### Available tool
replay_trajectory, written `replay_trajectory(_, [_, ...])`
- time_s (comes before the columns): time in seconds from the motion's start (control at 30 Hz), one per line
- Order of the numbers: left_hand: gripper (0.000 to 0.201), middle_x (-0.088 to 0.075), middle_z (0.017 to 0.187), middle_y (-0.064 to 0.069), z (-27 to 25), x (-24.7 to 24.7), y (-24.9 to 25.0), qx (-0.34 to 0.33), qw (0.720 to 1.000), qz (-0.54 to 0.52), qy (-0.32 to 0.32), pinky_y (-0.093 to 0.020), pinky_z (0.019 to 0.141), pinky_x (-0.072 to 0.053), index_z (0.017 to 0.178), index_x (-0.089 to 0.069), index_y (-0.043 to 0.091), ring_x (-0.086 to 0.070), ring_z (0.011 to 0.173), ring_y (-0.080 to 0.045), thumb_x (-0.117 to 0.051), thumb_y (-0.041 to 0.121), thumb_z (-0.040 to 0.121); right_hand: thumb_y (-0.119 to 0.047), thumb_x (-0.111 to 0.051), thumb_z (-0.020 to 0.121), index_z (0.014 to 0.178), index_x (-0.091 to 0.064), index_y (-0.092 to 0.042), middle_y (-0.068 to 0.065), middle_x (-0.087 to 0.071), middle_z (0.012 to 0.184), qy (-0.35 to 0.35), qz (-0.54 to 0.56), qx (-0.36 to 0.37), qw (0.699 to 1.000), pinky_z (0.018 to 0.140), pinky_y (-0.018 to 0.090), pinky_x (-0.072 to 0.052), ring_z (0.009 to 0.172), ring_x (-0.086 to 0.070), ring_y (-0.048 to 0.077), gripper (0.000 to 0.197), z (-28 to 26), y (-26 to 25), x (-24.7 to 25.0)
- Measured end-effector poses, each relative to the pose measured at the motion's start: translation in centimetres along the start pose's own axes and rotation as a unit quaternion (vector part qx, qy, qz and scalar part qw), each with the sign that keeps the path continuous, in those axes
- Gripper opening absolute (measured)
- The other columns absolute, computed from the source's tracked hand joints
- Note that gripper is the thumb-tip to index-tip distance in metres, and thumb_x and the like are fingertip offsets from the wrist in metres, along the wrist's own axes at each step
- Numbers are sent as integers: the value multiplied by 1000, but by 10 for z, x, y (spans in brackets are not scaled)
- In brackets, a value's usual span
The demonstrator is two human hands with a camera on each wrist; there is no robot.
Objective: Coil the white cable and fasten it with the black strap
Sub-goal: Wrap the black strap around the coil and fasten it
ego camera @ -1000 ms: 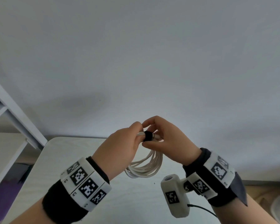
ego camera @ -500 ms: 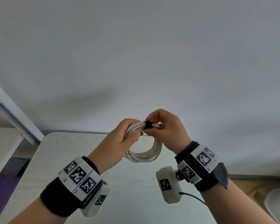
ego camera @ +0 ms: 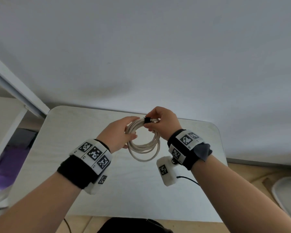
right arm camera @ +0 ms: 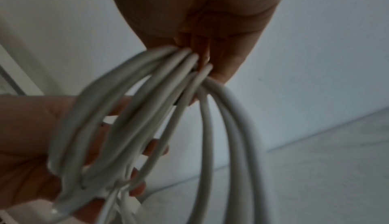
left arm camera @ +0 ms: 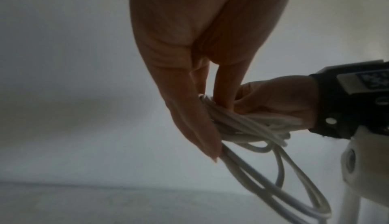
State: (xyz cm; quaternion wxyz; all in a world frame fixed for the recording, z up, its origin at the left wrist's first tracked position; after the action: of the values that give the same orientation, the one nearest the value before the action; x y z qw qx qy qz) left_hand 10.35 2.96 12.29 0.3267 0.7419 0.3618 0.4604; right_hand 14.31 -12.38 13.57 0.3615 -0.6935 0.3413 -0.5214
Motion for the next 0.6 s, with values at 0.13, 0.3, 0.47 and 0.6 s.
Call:
replay_trajectory(0.13, [44, -61, 99, -17, 14, -16, -33, 46, 999, 9, -17, -37, 67, -60, 125, -44, 23, -67, 82, -29, -64, 11, 87, -9, -75, 67, 72, -59, -22, 6, -71, 83, -22, -43, -34, 998, 72, 38, -58, 69, -67, 22, 21, 14, 32, -26])
replay_trajectory(0.3, [37, -60, 100, -20, 26, -37, -72, 100, 994, 15, -38, -38, 67, -60, 116, -43, 17, -66, 83, -32, -64, 9, 87, -13, -77, 66, 76, -63, -17, 4, -68, 82, -42, -77, -89, 992, 72, 35, -54, 78, -64, 22, 18, 22, 74, -54])
replay_trajectory(0.47, [33, -62, 97, -19, 36, -48, -99, 129, 990, 38, -32, -44, 68, -60, 111, -46, 16, -67, 80, -34, -65, 8, 85, -13, -76, 68, 81, -64, -12, 1, -65, 82, -68, -98, -118, 986, 66, 27, -45, 76, -59, 17, 18, 28, 100, -75])
replay_trajectory(0.6, [35, -57, 108, -18, 47, -53, -109, 124, 989, 80, -19, -47, 77, -57, 111, -52, 14, -63, 89, -35, -68, 8, 81, -13, -75, 68, 81, -64, -12, 4, -68, 88, -63, -105, -130, 984, 67, 27, -45, 79, -59, 17, 17, 33, 115, -86])
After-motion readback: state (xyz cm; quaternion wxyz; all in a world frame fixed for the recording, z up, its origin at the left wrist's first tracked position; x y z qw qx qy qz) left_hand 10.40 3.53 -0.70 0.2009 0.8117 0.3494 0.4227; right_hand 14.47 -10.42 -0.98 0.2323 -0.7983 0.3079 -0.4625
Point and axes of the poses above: each hand's wrist, its own z-axis towards the middle knuckle, its own x-axis out of the back of the hand, y = z × x, the point moved 5 cm from there along z, towards the middle knuckle
